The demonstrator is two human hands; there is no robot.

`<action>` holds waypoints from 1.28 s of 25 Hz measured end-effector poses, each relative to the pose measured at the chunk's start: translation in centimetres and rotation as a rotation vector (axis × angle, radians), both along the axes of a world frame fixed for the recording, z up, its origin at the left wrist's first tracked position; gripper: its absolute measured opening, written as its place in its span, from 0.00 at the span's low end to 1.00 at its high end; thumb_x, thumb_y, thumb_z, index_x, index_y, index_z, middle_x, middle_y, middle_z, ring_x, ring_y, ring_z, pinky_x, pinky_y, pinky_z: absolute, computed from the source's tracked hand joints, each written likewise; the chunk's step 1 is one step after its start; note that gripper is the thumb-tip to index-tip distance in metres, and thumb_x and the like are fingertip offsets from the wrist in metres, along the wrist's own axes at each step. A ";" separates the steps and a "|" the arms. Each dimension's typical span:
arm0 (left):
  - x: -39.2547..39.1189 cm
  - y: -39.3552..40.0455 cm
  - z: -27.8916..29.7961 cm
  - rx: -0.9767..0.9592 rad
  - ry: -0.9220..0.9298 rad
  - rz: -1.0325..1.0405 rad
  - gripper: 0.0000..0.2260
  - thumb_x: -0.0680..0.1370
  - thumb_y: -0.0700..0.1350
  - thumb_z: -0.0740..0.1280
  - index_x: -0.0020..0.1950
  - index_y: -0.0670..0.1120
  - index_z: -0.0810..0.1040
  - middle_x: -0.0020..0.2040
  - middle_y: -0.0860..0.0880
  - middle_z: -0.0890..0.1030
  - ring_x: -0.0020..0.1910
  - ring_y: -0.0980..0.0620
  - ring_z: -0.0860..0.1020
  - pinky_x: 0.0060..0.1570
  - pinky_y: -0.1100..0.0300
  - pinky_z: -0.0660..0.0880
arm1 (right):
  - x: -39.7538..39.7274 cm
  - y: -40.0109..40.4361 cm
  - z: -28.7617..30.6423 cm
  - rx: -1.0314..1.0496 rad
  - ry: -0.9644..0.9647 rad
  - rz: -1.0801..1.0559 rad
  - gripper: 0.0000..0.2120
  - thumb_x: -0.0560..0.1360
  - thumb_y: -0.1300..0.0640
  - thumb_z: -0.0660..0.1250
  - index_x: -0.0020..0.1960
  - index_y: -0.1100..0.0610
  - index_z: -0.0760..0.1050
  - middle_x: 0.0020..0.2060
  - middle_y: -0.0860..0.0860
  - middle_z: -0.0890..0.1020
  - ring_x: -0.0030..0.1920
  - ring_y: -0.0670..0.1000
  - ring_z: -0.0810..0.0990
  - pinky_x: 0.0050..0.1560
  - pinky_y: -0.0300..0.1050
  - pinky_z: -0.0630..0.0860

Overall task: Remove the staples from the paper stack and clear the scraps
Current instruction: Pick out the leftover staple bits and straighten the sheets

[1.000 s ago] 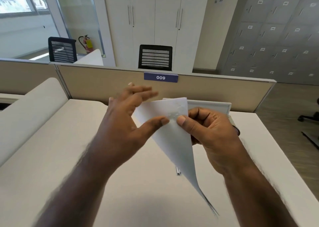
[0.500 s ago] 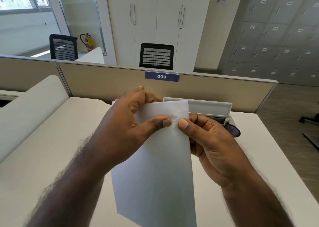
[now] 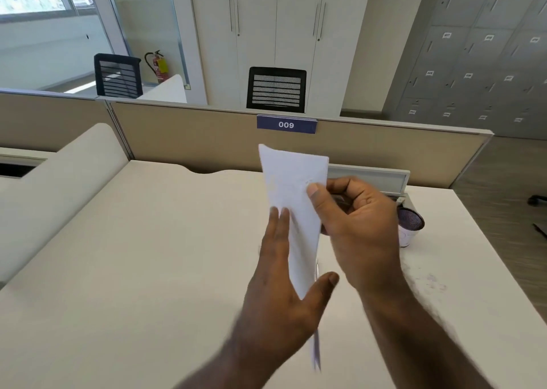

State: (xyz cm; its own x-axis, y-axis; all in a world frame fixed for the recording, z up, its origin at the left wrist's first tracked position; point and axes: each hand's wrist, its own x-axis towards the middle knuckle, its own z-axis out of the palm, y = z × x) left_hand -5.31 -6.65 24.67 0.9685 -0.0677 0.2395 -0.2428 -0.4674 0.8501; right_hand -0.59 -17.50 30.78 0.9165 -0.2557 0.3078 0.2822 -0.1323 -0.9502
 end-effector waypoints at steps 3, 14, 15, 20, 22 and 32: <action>0.0 0.0 -2.0 -0.358 0.074 0.105 0.28 0.78 0.44 0.64 0.76 0.59 0.61 0.72 0.60 0.71 0.69 0.58 0.73 0.64 0.53 0.76 | -0.7 2.0 -1.0 -0.029 -0.025 0.127 0.02 0.73 0.54 0.72 0.45 0.52 0.81 0.39 0.44 0.86 0.41 0.46 0.86 0.42 0.46 0.84; 5.5 11.0 -4.0 -0.901 0.352 -0.080 0.14 0.77 0.31 0.59 0.59 0.41 0.78 0.54 0.41 0.85 0.50 0.42 0.84 0.48 0.51 0.82 | 5.7 -4.9 -10.7 -0.088 0.327 0.307 0.46 0.64 0.29 0.67 0.76 0.40 0.52 0.75 0.43 0.64 0.73 0.47 0.65 0.73 0.57 0.62; 5.9 11.7 -4.1 -0.885 0.368 -0.107 0.13 0.77 0.32 0.61 0.59 0.40 0.78 0.54 0.40 0.84 0.51 0.42 0.83 0.50 0.50 0.82 | 5.9 -4.9 -11.8 -0.007 0.393 0.400 0.50 0.61 0.27 0.68 0.76 0.40 0.51 0.74 0.43 0.67 0.71 0.48 0.68 0.71 0.58 0.65; 7.3 13.3 -5.1 -0.823 0.444 -0.181 0.17 0.73 0.36 0.64 0.62 0.39 0.77 0.57 0.39 0.83 0.53 0.41 0.83 0.54 0.47 0.80 | 5.3 -3.7 -15.4 0.084 0.493 0.597 0.20 0.76 0.45 0.66 0.67 0.48 0.72 0.58 0.49 0.83 0.55 0.54 0.83 0.53 0.53 0.80; 7.9 13.8 -5.9 -0.804 0.451 -0.139 0.17 0.74 0.37 0.64 0.63 0.40 0.76 0.57 0.40 0.83 0.53 0.42 0.83 0.54 0.47 0.79 | 5.0 -3.1 -15.7 0.120 0.505 0.502 0.10 0.78 0.53 0.65 0.58 0.51 0.78 0.51 0.50 0.86 0.51 0.53 0.84 0.48 0.49 0.82; 11.8 16.4 -13.3 -0.669 0.583 0.316 0.12 0.79 0.33 0.60 0.60 0.38 0.78 0.54 0.40 0.84 0.47 0.43 0.82 0.45 0.52 0.80 | 7.7 2.0 -20.6 0.010 0.601 0.177 0.06 0.78 0.58 0.65 0.46 0.51 0.80 0.44 0.50 0.85 0.42 0.52 0.82 0.48 0.52 0.80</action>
State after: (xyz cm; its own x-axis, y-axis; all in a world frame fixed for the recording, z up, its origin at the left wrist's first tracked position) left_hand 6.47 9.74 11.34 0.8979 0.1953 -0.3945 0.3600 0.1900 0.9134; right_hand 7.14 -15.45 10.16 0.9573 -0.0845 -0.2765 -0.2854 -0.1230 -0.9505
